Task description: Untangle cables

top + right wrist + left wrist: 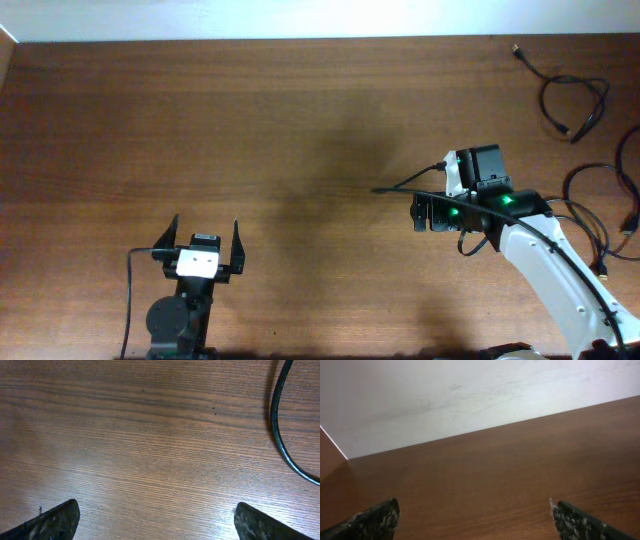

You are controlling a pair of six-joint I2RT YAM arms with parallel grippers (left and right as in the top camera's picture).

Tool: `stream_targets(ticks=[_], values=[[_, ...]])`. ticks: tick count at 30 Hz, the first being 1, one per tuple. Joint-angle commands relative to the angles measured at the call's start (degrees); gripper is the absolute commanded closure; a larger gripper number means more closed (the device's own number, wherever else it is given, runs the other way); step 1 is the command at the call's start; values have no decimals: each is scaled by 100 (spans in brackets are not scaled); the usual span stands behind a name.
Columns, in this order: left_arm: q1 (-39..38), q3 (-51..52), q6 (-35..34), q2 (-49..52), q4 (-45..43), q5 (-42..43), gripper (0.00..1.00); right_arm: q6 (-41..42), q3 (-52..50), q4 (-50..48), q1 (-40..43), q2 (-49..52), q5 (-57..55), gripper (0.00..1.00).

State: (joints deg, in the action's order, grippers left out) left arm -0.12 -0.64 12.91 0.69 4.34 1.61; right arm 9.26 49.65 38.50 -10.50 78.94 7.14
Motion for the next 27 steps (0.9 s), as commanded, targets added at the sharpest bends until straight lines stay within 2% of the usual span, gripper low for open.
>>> stream_targets(ticks=[1,27], values=[[28,15,50,-44,42,-61,1,44,7,-20,-37,20,33,2],[31,15,48,-39,46,-140,1,44,7,-20,-37,20,33,2]])
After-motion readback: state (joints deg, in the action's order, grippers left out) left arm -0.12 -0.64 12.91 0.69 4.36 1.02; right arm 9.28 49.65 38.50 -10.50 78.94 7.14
